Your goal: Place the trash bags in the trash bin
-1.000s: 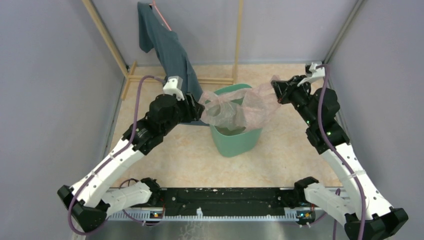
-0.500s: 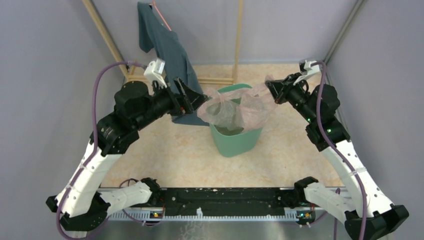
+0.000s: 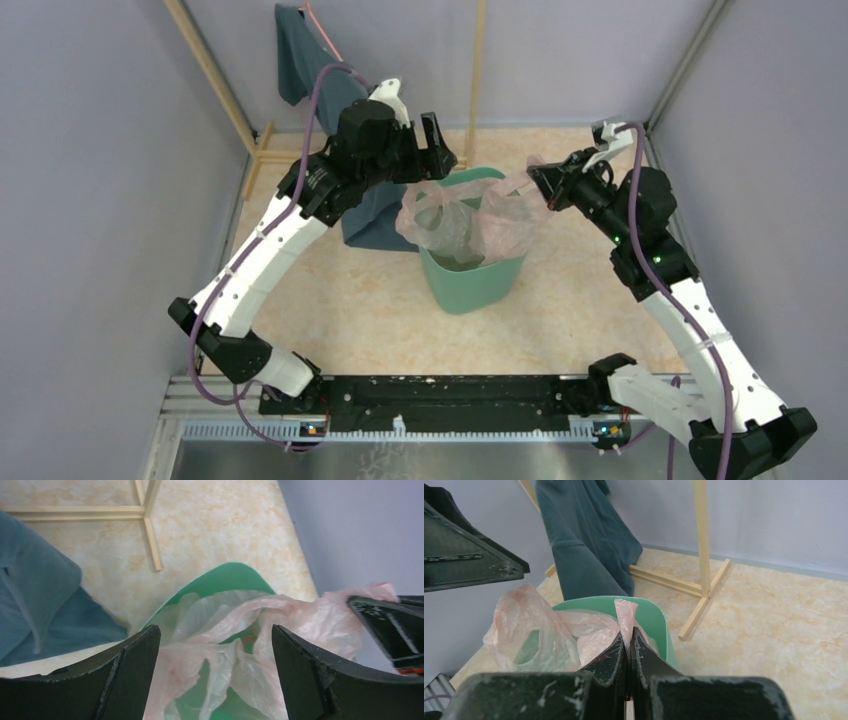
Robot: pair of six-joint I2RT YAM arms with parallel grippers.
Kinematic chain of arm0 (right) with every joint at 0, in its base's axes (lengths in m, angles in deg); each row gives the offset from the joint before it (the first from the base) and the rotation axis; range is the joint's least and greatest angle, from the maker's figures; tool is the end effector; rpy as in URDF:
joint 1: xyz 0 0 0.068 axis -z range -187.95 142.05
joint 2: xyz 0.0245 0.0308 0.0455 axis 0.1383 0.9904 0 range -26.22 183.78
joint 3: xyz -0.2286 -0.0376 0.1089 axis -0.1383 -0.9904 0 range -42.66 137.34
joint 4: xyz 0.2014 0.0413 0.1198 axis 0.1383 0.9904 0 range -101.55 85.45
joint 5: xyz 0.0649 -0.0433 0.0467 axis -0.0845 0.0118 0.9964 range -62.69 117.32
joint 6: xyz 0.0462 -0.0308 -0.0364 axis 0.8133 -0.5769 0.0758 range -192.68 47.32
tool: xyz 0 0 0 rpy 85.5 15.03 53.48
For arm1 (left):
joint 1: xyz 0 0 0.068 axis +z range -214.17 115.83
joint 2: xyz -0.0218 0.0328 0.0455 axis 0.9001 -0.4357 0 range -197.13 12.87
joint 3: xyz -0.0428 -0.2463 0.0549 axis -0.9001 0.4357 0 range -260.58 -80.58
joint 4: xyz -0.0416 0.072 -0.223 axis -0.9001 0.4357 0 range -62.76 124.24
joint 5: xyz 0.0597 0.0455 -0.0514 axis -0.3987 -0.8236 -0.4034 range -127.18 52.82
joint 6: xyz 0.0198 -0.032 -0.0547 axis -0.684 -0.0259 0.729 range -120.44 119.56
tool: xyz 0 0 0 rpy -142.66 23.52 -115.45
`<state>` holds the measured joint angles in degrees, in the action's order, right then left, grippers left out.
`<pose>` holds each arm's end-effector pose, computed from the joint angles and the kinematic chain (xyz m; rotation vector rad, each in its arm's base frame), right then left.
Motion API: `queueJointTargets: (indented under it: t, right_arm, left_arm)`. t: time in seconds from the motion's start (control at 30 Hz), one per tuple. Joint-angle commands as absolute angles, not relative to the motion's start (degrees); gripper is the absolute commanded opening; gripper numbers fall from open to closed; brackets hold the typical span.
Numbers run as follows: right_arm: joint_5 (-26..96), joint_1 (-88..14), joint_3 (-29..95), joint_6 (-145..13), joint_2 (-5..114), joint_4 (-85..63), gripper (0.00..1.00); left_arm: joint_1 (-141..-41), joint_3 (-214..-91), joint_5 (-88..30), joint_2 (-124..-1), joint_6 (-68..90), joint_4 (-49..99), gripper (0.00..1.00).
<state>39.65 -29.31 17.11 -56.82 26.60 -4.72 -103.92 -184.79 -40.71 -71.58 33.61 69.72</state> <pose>0.1889 0.0858 0.3964 -0.2499 1.5898 0.6755 0.2323 -0.1889 0.4408 0.0600 2.0496 -0.7686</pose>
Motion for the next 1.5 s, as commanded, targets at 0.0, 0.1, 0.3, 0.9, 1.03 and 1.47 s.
queueJointTargets:
  t: [0.0, 0.1, 0.3, 0.9, 1.03, 1.47]
  right_arm:
    - [40.3, -29.7, 18.7, -58.2, 24.7, -6.1, 0.00]
    - [39.7, -29.7, 18.5, -58.5, 24.4, -6.0, 0.00]
    - [39.2, -29.7, 18.5, -58.9, 24.2, -5.8, 0.00]
    - [39.1, -29.7, 18.6, -59.1, 24.0, -5.8, 0.00]
    - [39.2, -29.7, 18.4, -59.3, 24.0, -5.9, 0.00]
    - [39.9, -29.7, 18.3, -59.1, 23.8, -6.1, 0.00]
  left_arm:
    - [-103.8, -186.9, -45.2, -71.9, 25.7, 69.5, 0.88]
    - [-103.7, -187.8, -46.6, -73.2, 22.5, 70.0, 0.83]
    - [-103.8, -184.0, -33.4, -71.9, 21.5, 69.5, 0.56]
    - [-103.9, -175.4, -38.9, -64.7, 19.5, 68.9, 0.85]
    - [-103.8, -177.9, -39.6, -63.5, 19.0, 70.1, 0.89]
    - [-103.6, -178.8, -42.3, -67.1, 21.1, 72.7, 0.83]
